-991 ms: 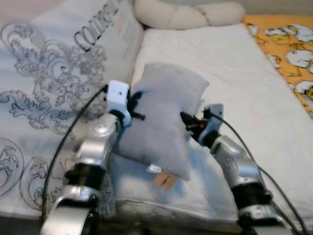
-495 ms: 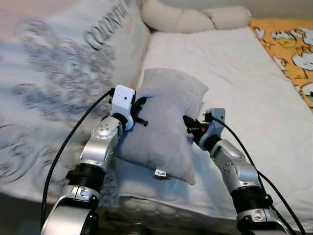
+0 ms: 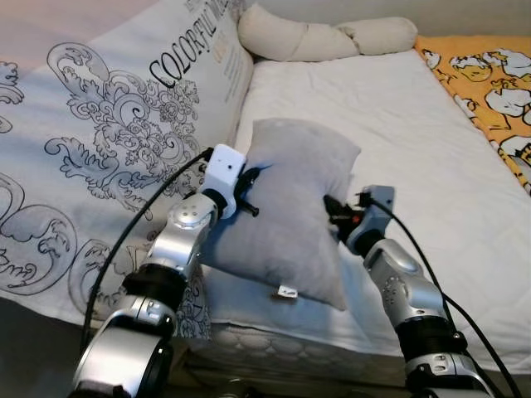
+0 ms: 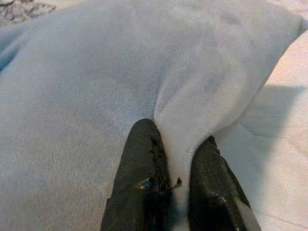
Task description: Clean up the room
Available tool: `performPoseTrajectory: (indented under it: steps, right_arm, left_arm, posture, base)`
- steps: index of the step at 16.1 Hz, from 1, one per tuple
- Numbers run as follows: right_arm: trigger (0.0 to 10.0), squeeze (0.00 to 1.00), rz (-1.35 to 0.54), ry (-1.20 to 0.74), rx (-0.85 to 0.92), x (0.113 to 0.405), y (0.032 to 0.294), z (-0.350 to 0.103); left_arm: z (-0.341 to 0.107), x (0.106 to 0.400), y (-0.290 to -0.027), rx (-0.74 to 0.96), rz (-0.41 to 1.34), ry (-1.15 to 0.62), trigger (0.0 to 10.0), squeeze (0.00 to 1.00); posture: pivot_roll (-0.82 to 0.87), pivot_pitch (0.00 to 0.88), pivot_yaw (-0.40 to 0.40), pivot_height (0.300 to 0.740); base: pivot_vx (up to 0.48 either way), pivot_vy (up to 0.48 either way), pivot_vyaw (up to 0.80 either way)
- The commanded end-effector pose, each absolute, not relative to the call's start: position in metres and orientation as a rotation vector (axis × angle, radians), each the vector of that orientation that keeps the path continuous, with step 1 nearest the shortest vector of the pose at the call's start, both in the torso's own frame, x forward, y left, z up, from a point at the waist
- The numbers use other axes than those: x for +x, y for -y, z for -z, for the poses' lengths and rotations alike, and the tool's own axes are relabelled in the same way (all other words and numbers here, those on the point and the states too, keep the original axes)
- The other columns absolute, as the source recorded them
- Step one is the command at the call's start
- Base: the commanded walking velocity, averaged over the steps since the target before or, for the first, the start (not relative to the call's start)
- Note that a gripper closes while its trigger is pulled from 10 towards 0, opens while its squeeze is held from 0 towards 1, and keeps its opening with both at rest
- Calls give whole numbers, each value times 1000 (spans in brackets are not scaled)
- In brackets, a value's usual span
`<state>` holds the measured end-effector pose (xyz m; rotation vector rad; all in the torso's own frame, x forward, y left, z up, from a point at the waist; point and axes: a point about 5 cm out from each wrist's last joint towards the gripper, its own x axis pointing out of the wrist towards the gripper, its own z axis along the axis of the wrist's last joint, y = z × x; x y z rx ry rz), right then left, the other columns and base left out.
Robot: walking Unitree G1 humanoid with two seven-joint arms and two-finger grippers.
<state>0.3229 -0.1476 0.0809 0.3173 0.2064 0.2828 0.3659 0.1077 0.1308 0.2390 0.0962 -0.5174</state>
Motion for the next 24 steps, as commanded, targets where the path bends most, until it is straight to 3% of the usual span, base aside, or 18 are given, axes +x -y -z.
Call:
performPoseTrajectory:
  steps: [1, 4, 8, 11, 12, 14, 18, 22, 23, 24]
  right_arm:
    - [10000, 1000, -219, -160, 324, 326, 157, -86]
    - [10000, 1000, -214, -117, 241, 321, 167, -88]
    - [10000, 1000, -499, -32, 141, 304, 163, -103]
    - [10000, 1000, -628, -6, 155, 292, 166, -116]
    - [10000, 1000, -757, -17, 135, 281, 165, -119]
    - [10000, 1000, -860, -21, 112, 273, 162, -123]
    - [10000, 1000, -974, -21, 140, 268, 162, -130]
    - [10000, 1000, -1049, -58, 143, 265, 163, -131]
    - [10000, 1000, -1030, -54, 130, 265, 166, -132]
    - [10000, 1000, -1023, -53, 127, 265, 167, -132]
  left_arm:
    - [-146, 377, -113, 297, 487, -43, 10000, 0]
    - [-155, 387, -111, 366, 465, -25, 10000, 0]
    - [-163, 398, -128, 444, 361, -49, 10000, 0]
    - [-157, 397, -165, 461, 230, -119, 10000, 0]
    - [-152, 392, -189, 474, 141, -130, 10000, 0]
    - [-148, 386, -206, 516, 68, -122, 10000, 0]
    - [-141, 375, -214, 608, 16, -121, 10000, 0]
    - [-121, 369, -211, 483, -42, -240, 10000, 0]
    - [-122, 365, -210, 475, -16, -215, 10000, 525]
    - [-123, 364, -210, 478, -3, -199, 10000, 525]
  posture:
    - [-87, 0, 169, 740]
    - [-101, 0, 178, 740]
    - [-114, 0, 200, 740]
    - [-103, 0, 215, 740]
    - [-86, 0, 207, 740]
    - [-77, 0, 203, 740]
    - [-55, 0, 188, 740]
    - [-54, 0, 185, 740]
    - [-47, 0, 177, 740]
    - [-47, 0, 177, 740]
  base:
    - [0, 0, 0]
    - [0, 0, 0]
    - [0, 0, 0]
    - [0, 0, 0]
    - [0, 0, 0]
    - [0, 0, 0]
    - [0, 0, 0]
    - [0, 0, 0]
    - [0, 0, 0]
    - [0, 0, 0]
